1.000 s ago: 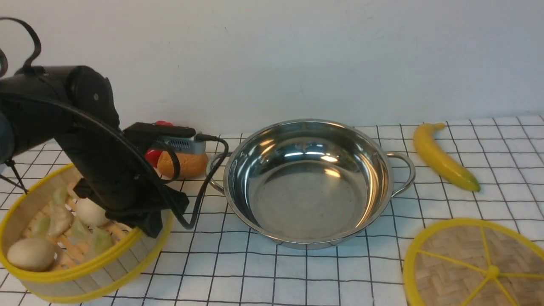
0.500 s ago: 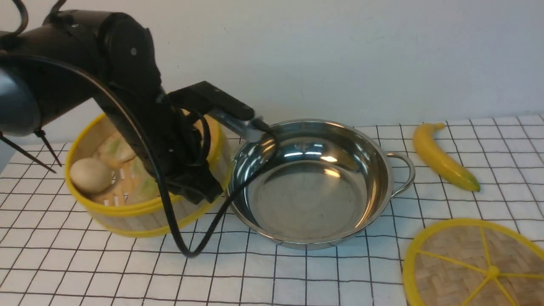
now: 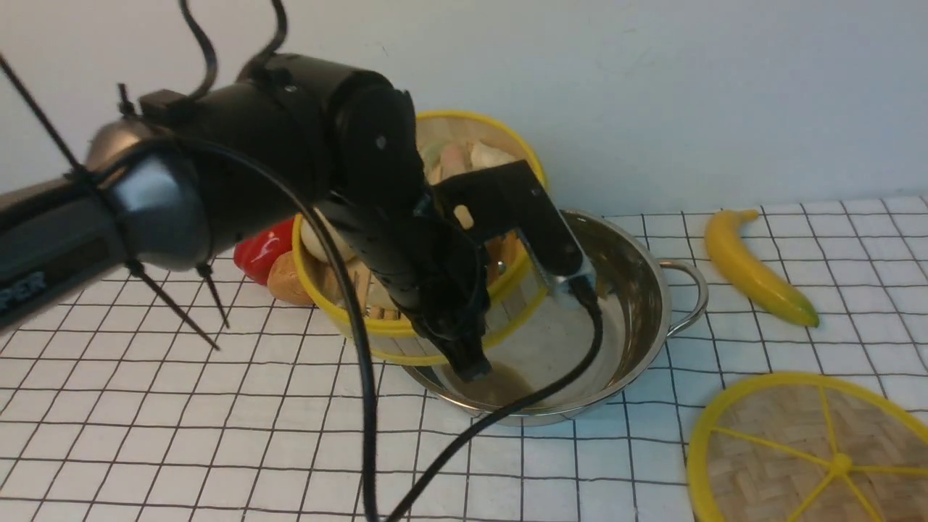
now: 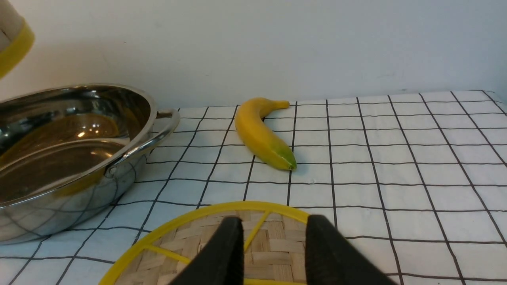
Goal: Place the steamer in the pot on the white tablecloth, and put the lid on the steamer.
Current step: 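Place the bamboo steamer basket with dumplings into the steel pot with the left gripper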
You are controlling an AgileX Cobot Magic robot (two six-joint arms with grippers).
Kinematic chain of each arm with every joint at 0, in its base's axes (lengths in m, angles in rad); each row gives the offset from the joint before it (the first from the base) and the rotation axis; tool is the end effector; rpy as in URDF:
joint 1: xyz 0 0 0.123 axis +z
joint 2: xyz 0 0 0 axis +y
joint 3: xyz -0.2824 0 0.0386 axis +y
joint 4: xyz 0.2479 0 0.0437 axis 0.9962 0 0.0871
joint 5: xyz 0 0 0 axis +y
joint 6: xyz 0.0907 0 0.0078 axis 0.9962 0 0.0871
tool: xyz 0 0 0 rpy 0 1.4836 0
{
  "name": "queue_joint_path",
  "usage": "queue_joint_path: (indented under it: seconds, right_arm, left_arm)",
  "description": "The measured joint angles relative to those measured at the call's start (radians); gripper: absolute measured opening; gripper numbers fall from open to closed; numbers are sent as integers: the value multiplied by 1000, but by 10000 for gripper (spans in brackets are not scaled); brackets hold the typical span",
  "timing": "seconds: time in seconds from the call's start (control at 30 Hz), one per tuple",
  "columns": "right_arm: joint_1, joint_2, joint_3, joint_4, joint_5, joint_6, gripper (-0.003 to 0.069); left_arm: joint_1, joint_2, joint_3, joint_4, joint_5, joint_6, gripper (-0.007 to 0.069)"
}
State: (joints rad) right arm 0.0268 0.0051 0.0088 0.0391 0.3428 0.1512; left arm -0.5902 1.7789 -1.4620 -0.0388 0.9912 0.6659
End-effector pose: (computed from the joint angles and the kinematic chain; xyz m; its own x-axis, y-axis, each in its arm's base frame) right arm 0.0539 0.0026 0.1790 -0.2686 0.1798 -0.9463 0.0109 0.9829 0.1836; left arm 0.3111 -0.2119 0.2701 -0.2840 0.9131 -0.2926 0.9209 0.3447 0.1818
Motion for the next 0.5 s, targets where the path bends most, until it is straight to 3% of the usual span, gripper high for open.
queue_joint_path:
  seconds: [0.5]
  right_arm:
    - [0,0,0,0,0,1,242]
  left_arm:
    - [-56,121,-151,2,-18,79,31]
